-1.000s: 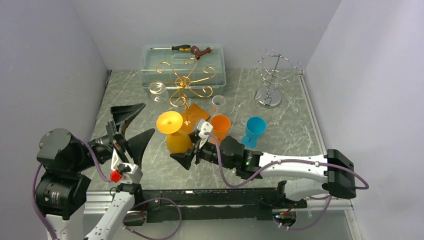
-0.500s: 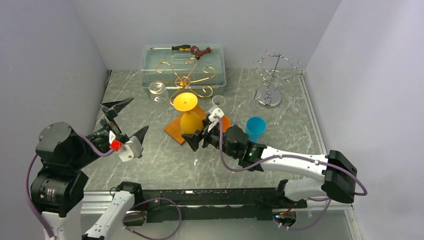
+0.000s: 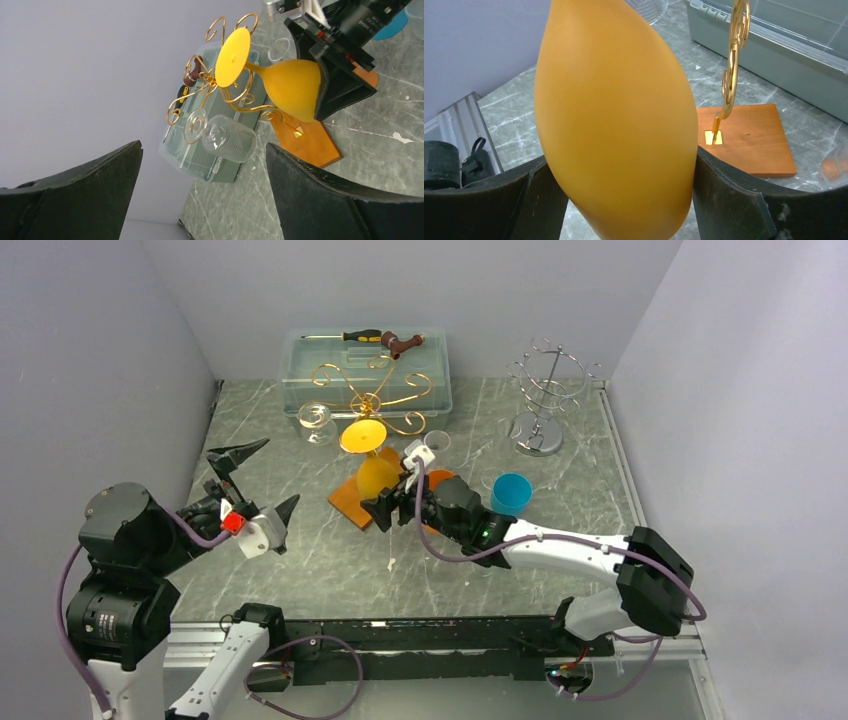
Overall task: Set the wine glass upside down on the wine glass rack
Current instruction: Turn the wine glass upside down at the wine rack.
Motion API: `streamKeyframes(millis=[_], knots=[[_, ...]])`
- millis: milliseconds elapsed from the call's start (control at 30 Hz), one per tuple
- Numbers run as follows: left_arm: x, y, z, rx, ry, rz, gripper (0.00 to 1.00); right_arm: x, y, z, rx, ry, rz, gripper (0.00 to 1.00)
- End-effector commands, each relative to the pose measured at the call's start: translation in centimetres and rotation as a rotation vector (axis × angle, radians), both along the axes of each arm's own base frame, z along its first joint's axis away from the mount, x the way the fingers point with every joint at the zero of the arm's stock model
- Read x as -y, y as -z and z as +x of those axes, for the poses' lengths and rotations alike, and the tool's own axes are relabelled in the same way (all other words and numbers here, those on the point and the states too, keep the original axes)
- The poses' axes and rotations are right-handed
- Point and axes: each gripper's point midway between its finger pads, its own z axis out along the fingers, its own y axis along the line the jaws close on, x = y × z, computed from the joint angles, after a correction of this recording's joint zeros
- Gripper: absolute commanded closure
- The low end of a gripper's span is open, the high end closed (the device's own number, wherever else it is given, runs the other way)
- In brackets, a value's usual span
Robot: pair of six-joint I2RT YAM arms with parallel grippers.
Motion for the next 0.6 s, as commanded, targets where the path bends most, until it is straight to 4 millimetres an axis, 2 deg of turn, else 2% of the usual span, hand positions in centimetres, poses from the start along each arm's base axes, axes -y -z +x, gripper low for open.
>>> streamKeyframes(millis=[0, 267, 567], knots=[[0.2, -0.1, 0.0, -0.005, 0.009, -0.018, 0.01, -1.3, -3.3, 1.4, 0.018, -0.011, 0.103, 0.23], [0.2, 0.4, 0.0, 0.007, 0.014, -0.004, 0.01, -2.3, -3.0, 2.8, 0.005, -0.014, 0.119, 0.23], [0.3, 1.4, -0.1, 0.007, 0.027, 0.017, 0.01, -1.8, -2.7, 2.5, -0.008, -0.011, 0.121, 0.28]])
